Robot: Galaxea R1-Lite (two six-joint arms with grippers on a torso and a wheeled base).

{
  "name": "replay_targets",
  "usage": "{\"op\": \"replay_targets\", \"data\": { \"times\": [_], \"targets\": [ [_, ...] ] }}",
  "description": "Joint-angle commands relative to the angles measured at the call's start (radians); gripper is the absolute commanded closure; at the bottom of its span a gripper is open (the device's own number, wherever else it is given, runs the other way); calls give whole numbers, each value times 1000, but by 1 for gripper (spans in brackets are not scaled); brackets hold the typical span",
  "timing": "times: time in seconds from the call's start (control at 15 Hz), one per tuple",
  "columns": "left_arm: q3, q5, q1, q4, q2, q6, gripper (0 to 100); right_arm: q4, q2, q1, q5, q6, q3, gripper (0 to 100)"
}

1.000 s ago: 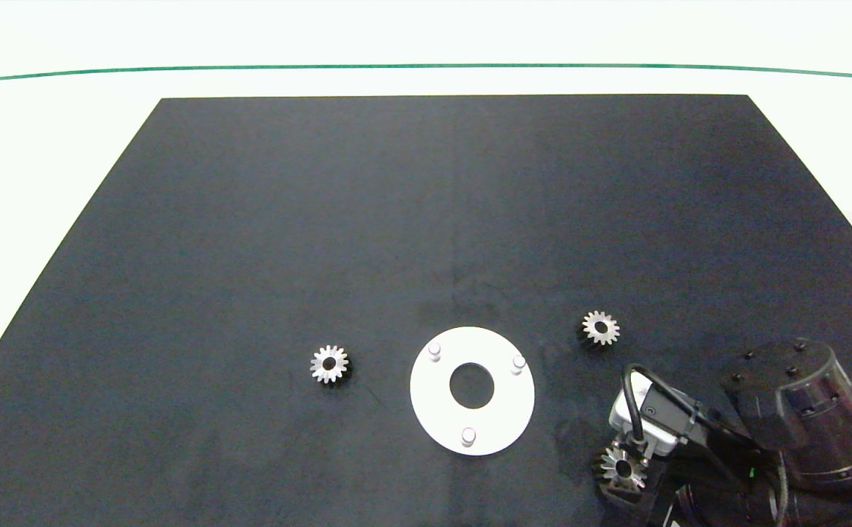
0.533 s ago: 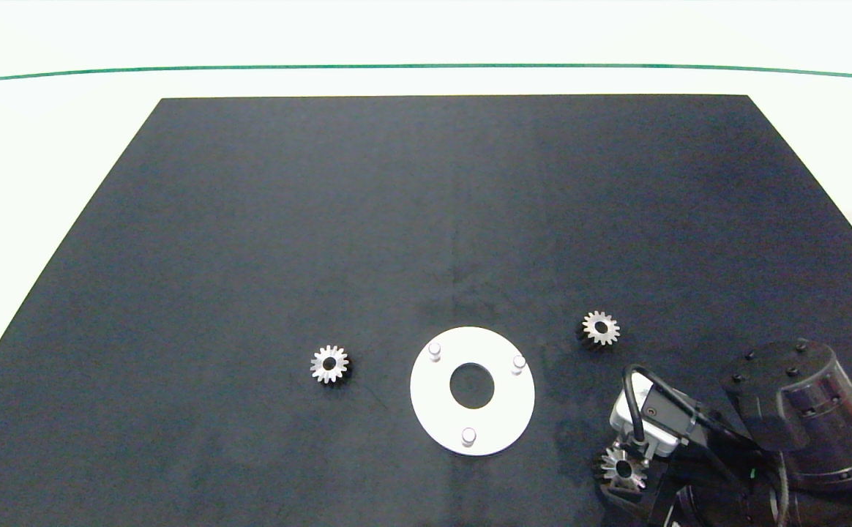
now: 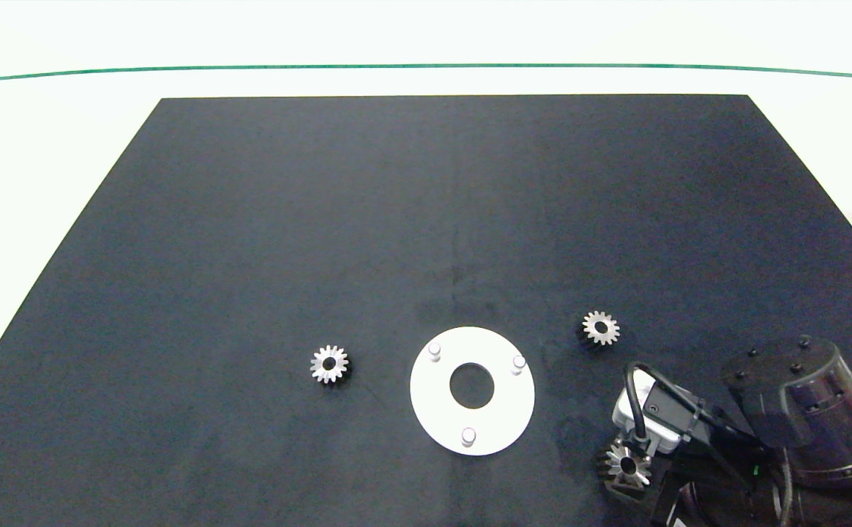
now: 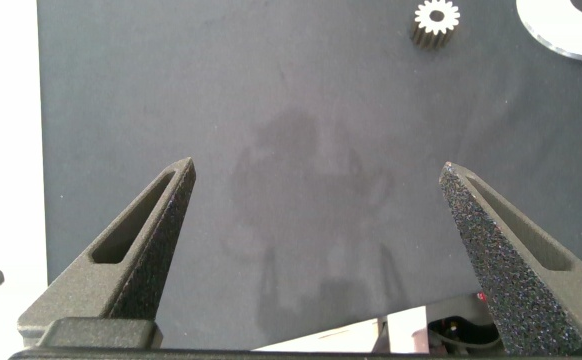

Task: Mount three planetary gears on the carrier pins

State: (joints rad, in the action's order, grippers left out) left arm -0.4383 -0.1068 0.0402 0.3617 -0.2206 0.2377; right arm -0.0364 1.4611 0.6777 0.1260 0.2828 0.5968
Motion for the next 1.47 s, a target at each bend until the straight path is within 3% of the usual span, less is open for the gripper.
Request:
{"op": "replay_targets", "data": {
  "times": [0.07, 0.4, 0.73, 0.87, 1.27, 1.47],
  "targets": [
    [1, -1, 0, 2, 0, 2, 0, 50, -19, 2, 1, 4, 51, 84],
    [-7, -1, -2, 2, -3, 2, 0, 167, -34, 11, 1, 7, 173, 84],
    [-13, -1, -2, -9, -6, 3, 0, 296, -25, 94, 1, 10, 298, 84],
    [-13, -1, -2, -12, -8, 2, 0, 305, -7, 123, 3, 10, 319, 84],
    [-17, 1, -2, -24, -11, 2, 0, 306, 99, 229, 58, 10, 419, 84],
    [-17, 1, -3, -40, -23, 2, 0, 306, 145, 258, 67, 10, 456, 84]
  ]
}}
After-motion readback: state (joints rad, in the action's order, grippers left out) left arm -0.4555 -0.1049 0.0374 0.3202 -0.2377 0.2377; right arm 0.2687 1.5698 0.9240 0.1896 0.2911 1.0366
